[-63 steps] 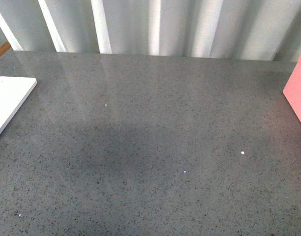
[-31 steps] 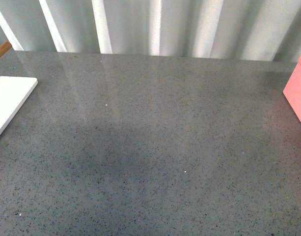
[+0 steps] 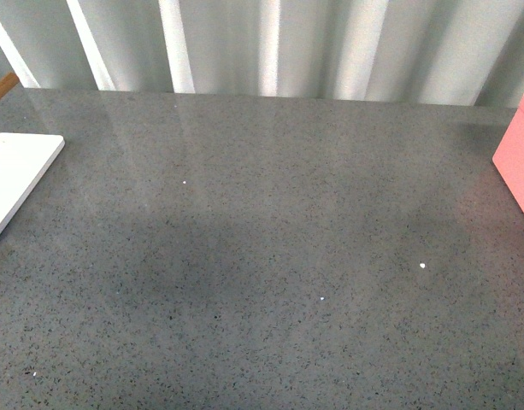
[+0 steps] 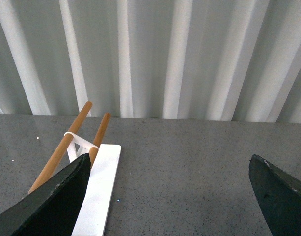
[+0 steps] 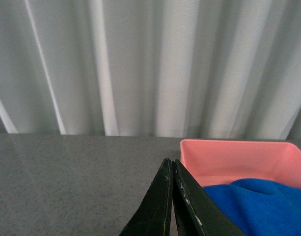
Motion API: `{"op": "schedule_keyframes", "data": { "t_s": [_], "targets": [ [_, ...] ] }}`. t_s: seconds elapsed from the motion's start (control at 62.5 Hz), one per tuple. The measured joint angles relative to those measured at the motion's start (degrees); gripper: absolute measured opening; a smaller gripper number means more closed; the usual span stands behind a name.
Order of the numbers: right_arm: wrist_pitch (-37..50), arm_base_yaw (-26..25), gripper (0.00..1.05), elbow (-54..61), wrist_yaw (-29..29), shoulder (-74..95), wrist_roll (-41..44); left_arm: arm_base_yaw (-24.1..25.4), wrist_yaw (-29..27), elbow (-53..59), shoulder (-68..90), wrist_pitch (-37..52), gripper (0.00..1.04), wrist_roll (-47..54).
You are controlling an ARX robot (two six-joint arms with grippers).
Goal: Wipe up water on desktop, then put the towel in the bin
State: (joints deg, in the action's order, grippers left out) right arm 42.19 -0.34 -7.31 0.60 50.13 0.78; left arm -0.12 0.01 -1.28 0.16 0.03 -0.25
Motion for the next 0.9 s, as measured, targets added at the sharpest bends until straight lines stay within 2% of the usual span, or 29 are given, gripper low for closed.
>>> {"op": "schedule_keyframes", "data": {
  "t_s": [0.32, 0.448, 0.896],
  "targets": [
    [-7.3, 0.2, 0.03, 4.2, -0.2, -11.6, 0.0, 0.0, 0.0, 0.0, 0.0, 0.0, 0.98, 0.0],
    [-6.4, 0.2, 0.03, 6.1, -0.2, -13.3, 0.0, 0.0, 0.0, 0.0, 0.0, 0.0, 0.98, 0.0],
    [-21.6, 0.2, 0.03, 6.2, -0.3, -29.7, -0.1, 0.0, 0.0, 0.0, 0.0, 0.0, 0.98, 0.0]
  ]
}}
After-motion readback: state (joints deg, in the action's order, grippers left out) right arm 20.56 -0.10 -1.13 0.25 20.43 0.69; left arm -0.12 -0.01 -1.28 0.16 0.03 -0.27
